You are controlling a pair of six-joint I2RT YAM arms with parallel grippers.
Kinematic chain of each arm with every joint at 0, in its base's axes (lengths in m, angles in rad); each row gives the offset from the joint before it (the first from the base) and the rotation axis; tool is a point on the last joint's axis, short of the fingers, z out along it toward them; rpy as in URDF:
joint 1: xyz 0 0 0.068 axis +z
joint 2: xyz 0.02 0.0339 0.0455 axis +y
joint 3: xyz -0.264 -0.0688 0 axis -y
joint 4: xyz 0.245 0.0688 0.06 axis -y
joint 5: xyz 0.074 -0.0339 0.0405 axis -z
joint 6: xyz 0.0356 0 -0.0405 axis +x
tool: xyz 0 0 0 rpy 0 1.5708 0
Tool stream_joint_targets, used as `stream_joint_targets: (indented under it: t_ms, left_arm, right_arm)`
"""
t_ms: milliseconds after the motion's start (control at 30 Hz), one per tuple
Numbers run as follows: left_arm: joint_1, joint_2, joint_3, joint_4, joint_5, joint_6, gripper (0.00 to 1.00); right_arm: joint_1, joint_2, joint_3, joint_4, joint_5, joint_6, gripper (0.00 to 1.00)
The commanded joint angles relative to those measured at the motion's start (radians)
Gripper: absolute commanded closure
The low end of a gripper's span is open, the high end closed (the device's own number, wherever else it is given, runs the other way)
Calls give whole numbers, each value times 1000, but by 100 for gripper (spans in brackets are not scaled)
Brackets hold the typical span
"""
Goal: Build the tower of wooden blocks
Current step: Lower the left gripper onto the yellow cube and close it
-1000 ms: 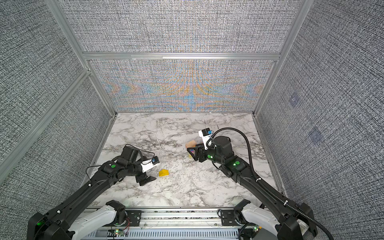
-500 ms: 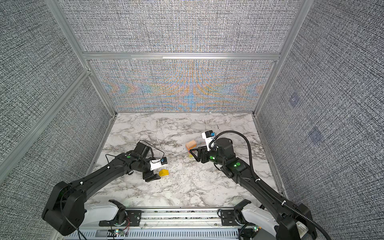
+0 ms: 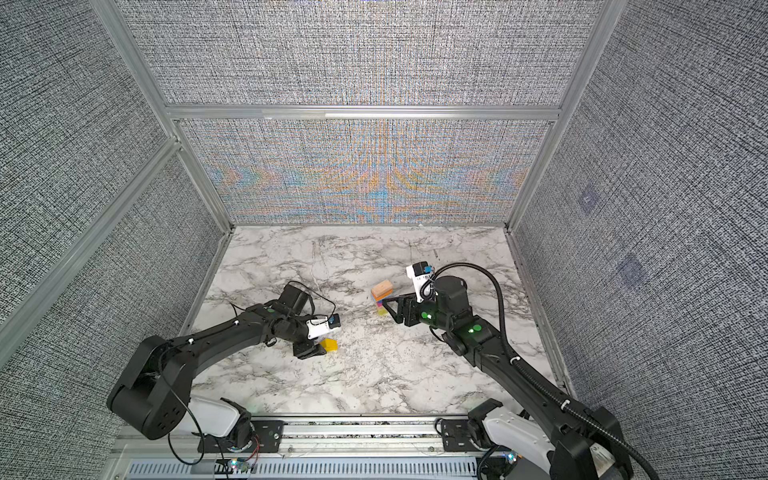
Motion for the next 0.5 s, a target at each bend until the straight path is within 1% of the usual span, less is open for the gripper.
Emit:
stream_joint_targets:
  t_ms: [0, 133, 200, 300, 467]
  left_arm:
    - [-2, 25, 11, 27, 8, -7, 36]
    - [-2, 73, 49, 19, 4, -11, 36]
    - [-2, 95, 67, -1, -1, -11, 39]
    - [-2, 125, 95, -42, -16, -9, 46]
    - [-2, 125, 108, -58, -2, -4, 51]
  right_arm:
    - [0, -2, 0, 35, -12, -1, 32]
    - [0, 8, -4, 44, -20, 4, 32]
    - [0, 9, -4, 44, -19, 3, 32]
    - [-1, 11, -5, 43, -18, 1, 32]
    - [-1, 21, -6, 45, -18, 1, 32]
